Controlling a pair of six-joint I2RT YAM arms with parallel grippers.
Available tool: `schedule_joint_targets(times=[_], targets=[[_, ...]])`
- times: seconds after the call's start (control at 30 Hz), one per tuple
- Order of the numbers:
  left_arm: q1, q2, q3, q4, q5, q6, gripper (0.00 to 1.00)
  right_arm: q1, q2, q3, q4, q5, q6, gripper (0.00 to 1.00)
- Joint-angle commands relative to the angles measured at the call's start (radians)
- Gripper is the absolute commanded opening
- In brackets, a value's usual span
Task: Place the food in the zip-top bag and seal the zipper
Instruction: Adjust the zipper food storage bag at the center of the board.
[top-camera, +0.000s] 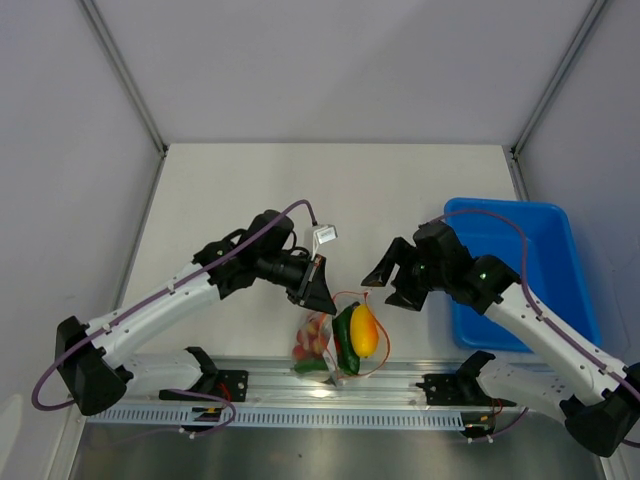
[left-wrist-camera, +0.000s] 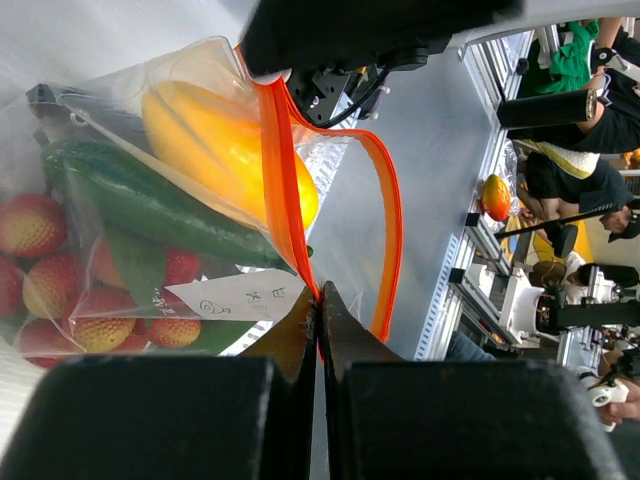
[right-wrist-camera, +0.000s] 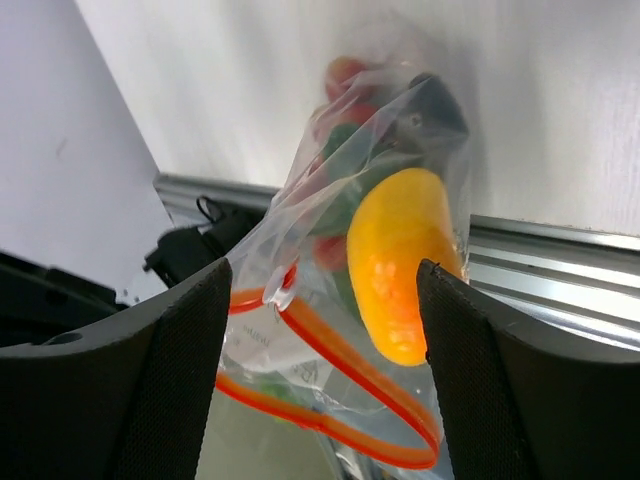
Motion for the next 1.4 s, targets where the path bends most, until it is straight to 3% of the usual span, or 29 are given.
schedule_joint_targets(times=[0.0,0.1,0.17,0.5,0.6,0.7,0.87,1.0,1.03,1.1,1.13,1.23,1.37], targets=[[-0.004,-0.012,0.043,0.045,-0.012,0.039,0.01,0.009,0.005,0.063,-0.081,0.147,0.141,0.75],[-0.007,-0.007,0.054,0.048,-0.018,0.037,0.01,0.026,0.014,0.094,-0.081,0.162,0.189,0.6],[-0.013,0.003,0.072,0.039,-0.03,0.048,0.01,0.043,0.025,0.109,-0.087,0.182,0.209,0.56],[-0.039,0.048,0.089,0.048,-0.027,0.06,0.0,0.098,0.114,0.149,-0.081,0.179,0.267,0.56],[-0.045,0.055,0.101,0.046,-0.027,0.065,0.01,0.115,0.137,0.169,-0.072,0.182,0.273,0.4],[-0.05,0.06,0.115,0.043,-0.026,0.069,0.01,0.124,0.164,0.18,-0.067,0.181,0.276,0.34],[-0.067,0.066,0.138,-0.007,-0.053,0.109,0.01,0.129,0.157,0.175,-0.063,0.196,0.292,0.0],[-0.084,0.052,0.149,-0.049,-0.132,0.143,0.01,0.127,0.126,0.194,-0.07,0.198,0.304,0.0],[-0.088,0.045,0.151,-0.057,-0.148,0.148,0.03,0.127,0.118,0.203,-0.081,0.207,0.308,0.0],[-0.101,0.031,0.148,-0.063,-0.214,0.157,0.24,0.127,0.097,0.232,-0.104,0.207,0.316,0.0],[-0.105,0.017,0.148,-0.061,-0.233,0.158,0.44,0.127,0.091,0.243,-0.118,0.239,0.321,0.0],[-0.131,-0.003,0.166,-0.054,-0.303,0.168,0.67,0.127,0.075,0.282,-0.148,0.262,0.338,0.0],[-0.206,0.005,0.241,-0.049,-0.418,0.187,0.79,0.127,0.064,0.299,-0.162,0.276,0.384,0.0]])
